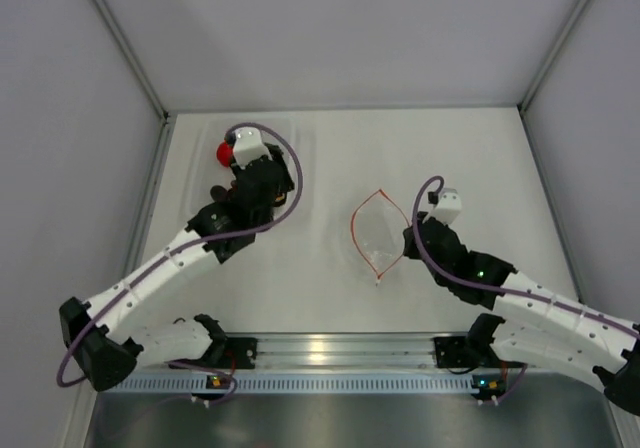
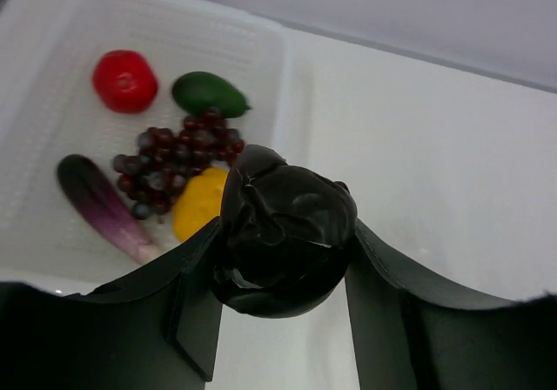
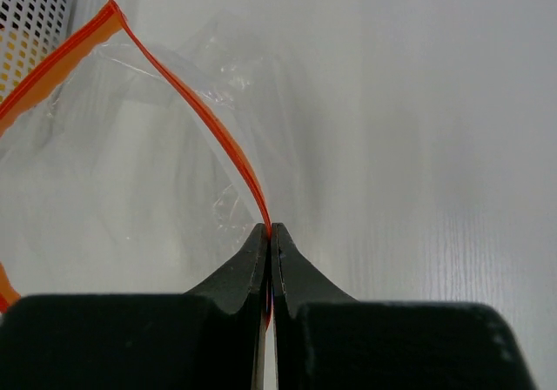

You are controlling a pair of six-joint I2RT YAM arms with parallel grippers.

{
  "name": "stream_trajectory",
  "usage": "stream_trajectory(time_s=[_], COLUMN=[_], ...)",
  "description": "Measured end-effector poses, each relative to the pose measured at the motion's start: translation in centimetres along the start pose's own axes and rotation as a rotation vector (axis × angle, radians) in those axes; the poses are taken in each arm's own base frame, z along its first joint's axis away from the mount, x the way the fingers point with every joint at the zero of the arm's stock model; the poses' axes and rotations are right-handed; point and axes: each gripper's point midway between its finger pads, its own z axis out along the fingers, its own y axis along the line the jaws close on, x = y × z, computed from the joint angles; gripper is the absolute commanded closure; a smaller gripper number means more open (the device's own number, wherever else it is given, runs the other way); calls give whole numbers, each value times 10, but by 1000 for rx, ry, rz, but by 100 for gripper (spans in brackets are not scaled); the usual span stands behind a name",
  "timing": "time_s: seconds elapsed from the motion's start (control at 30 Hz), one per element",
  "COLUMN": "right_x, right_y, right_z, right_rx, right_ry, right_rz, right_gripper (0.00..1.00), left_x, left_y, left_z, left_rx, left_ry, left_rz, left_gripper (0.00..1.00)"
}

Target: Open the zip-top bag and remove the fake food

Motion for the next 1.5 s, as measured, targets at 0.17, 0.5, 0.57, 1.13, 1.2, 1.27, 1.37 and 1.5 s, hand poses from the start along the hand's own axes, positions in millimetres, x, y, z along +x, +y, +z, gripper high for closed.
stream_trajectory(time_s=[0.17,0.5,0.57,1.13,1.2,1.27,1.37,1.5], right_x=[-20,-63,-68,-142,-145,-146,-141,-141], right_y=[3,16,13,-11,-27,-42,-64,-80], right_z=[-13,-24,-18,2,10,18,31,49], right_rx=[-32,-59,-40,171,281,382,541,686], right_ry=[-36,-62,-46,-96,-89,-74,-32,10], right_rz=[-6,-69,-80,-202,-247,-291,-384,-479], right_gripper=[100,100,100,100,100,100,100,99], left_x=[23,85,86,3,-3,-6,0,17], left_y=[87,166,163,114,111,113,125,141], left_z=[73,122,122,3,-13,-26,-42,-55], left_rx=[-257,-416,-402,-23,22,40,17,-19], left_ry=[129,380,386,299,282,259,224,206], left_rz=[-14,-88,-96,-75,-47,-27,-22,-18], left_gripper=[94,2,2,2,2,2,2,2])
